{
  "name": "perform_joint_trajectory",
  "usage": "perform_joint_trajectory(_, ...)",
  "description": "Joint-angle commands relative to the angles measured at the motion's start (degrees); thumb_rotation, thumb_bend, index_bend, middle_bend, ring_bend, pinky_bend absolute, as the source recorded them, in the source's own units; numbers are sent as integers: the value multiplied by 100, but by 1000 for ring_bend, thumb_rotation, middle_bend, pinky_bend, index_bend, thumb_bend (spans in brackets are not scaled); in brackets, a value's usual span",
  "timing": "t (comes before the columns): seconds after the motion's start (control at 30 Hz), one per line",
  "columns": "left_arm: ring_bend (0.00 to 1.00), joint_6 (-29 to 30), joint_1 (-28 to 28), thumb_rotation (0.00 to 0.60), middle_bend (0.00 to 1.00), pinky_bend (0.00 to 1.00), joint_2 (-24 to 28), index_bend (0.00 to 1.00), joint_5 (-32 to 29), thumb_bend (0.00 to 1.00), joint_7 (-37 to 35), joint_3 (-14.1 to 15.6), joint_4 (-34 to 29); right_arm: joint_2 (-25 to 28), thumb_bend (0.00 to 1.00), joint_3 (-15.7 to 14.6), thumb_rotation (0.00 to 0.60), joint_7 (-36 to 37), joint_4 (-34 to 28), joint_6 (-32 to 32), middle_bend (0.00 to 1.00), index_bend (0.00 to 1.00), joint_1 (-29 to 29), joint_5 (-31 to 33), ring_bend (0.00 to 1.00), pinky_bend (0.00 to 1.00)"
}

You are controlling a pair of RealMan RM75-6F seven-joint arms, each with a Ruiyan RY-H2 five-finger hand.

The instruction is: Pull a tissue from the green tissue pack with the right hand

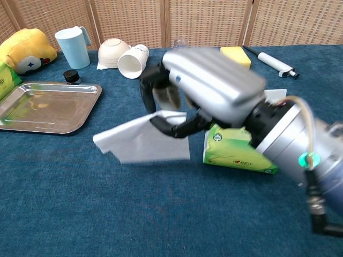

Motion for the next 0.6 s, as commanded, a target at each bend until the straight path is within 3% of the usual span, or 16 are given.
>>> perform_joint_trajectory(0.03,0,25,9,600,0,0,22,0,-1,0,-58,0,15,-270,343,-173,600,247,493,-306,306,182,67,279,290,461)
perform_joint_trajectory(0.1,0,18,6,600,0,0,32,0,-27,0,-95,-6,31,-103,167,-275,600,386,427,-589,111,9,109,408,124,350)
perform_joint_trajectory(0.2,0,-37,-19,600,0,0,35,0,-73,0,-119,-15,45,186,18,-337,600,376,124,-835,3,0,125,573,8,276)
perform_joint_trajectory(0.33,0,-63,-32,600,0,0,30,0,-61,0,-95,-8,37,522,0,-379,600,122,-326,-804,0,0,64,610,0,237)
perform_joint_trajectory(0.6,0,-32,-14,600,0,0,31,0,-10,0,-52,12,-7,1502,0,-562,600,-85,-1218,-47,0,0,-306,228,0,237)
